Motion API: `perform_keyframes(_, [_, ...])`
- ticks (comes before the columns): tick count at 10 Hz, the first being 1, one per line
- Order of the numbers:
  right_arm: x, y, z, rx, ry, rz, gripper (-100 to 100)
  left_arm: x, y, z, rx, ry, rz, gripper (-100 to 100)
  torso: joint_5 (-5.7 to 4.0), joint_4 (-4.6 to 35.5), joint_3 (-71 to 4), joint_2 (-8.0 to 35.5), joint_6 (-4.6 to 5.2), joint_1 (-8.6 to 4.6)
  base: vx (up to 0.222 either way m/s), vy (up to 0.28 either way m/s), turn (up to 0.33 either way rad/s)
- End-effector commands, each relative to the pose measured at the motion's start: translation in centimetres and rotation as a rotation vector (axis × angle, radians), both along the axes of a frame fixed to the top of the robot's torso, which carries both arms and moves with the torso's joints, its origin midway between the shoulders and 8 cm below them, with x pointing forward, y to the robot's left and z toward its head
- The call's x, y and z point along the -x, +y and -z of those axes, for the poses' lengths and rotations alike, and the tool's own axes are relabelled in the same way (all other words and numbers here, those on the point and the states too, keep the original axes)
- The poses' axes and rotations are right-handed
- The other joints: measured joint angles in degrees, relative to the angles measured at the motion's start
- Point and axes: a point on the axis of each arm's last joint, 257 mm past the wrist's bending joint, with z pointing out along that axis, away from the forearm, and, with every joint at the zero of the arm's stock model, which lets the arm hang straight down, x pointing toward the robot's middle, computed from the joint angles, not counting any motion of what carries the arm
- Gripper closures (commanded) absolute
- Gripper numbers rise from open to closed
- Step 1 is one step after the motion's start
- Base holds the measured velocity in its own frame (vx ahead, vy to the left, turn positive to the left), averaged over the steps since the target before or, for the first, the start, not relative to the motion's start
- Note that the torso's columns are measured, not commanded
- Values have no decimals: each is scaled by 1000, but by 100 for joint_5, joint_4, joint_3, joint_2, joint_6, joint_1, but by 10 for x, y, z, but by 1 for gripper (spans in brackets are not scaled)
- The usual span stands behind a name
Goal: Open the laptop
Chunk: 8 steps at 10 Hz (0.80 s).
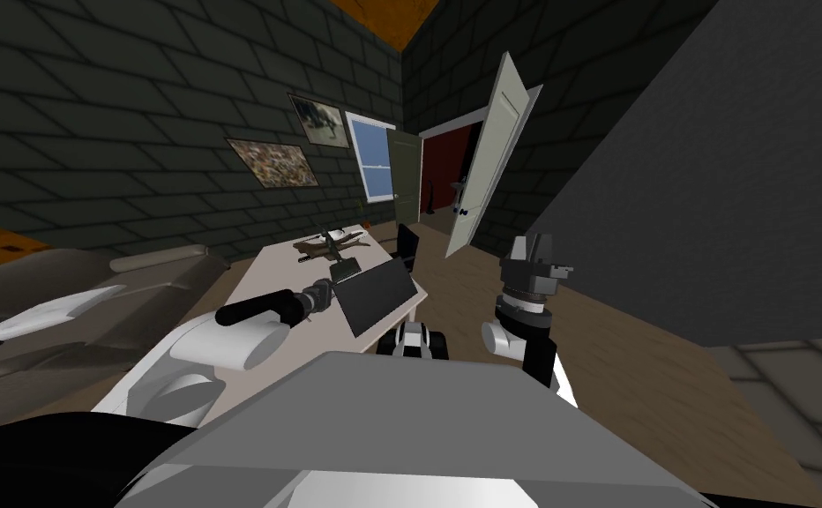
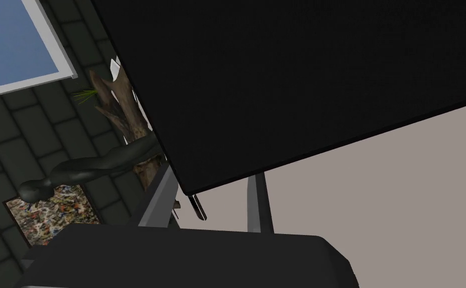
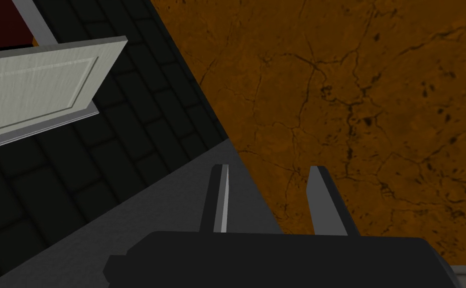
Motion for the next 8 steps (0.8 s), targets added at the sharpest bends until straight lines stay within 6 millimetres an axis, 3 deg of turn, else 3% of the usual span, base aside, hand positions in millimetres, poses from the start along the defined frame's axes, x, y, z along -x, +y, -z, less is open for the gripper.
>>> perform_keyframes(1, [0,0,0,0,0,0,0,20,-14,24,77,93,-10,100,5,-6,2,0,-4,2,0,57,-141])
perform_keyframes(5, [0,0,0,0,0,0,0,34,-24,38,131,156,-17,100,-16,7,14,26,4,-48,-1,15,-42])
perform_keyframes(6, [0,0,0,0,0,0,0,30,-15,30,124,146,-34,-100,-25,17,5,19,1,-34,-20,5,-121])
perform_keyframes(8, [0,0,0,0,0,0,0,30,-2,20,126,147,-65,-100,-32,23,3,19,1,-32,-55,-20,-155])
